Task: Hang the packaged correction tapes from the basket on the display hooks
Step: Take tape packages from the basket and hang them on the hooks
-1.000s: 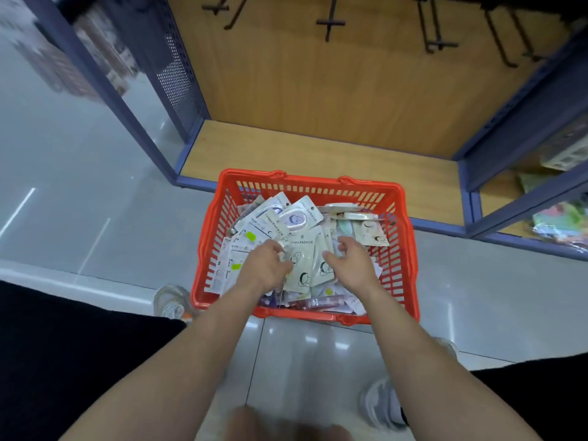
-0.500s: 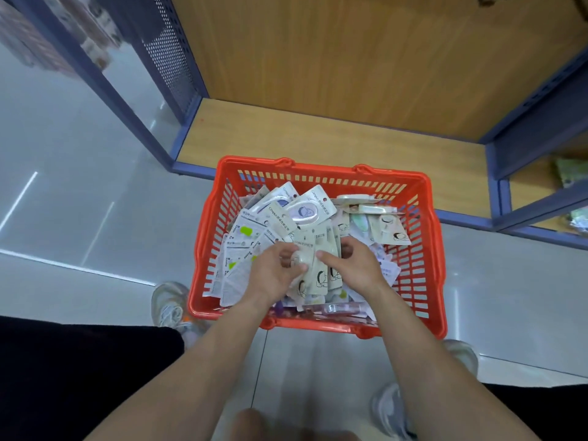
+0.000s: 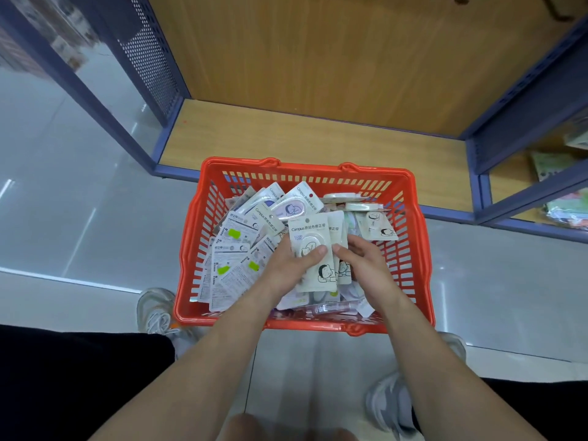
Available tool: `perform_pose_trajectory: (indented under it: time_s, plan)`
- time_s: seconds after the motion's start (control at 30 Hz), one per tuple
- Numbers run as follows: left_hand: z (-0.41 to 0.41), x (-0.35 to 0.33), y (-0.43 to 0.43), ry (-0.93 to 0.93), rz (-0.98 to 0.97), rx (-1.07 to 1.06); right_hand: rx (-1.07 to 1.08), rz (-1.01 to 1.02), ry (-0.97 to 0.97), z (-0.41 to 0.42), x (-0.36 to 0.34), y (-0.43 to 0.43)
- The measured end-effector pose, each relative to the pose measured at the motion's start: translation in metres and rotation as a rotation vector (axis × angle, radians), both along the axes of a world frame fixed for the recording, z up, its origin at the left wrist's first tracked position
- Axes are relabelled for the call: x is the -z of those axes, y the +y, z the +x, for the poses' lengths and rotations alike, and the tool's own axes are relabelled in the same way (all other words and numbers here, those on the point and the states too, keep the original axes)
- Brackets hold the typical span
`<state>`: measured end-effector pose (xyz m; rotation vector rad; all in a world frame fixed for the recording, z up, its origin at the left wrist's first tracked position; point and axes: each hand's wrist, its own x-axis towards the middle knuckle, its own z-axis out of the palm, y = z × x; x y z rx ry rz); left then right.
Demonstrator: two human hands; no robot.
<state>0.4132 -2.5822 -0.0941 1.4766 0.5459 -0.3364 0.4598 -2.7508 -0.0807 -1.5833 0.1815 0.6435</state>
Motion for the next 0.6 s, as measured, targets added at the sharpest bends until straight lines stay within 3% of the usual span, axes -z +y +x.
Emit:
perform_pose_trajectory:
  time_s: [0.33,0.47,0.6]
  plan:
    - [0.011,-0.031,-0.004,-0.056,0.024,0.017,-0.076,0.169,0.113,-0.005,-0.016,0.027]
    - [0.017,-0.038,-0.004,-0.011,-0.06,-0.073,-0.088,0.14,0.028,-0.007,-0.022,0.031]
    - [0.017,-0.053,0.002,-0.04,-0.024,-0.112,-0.044,0.125,-0.084,-0.007,-0.04,0.036]
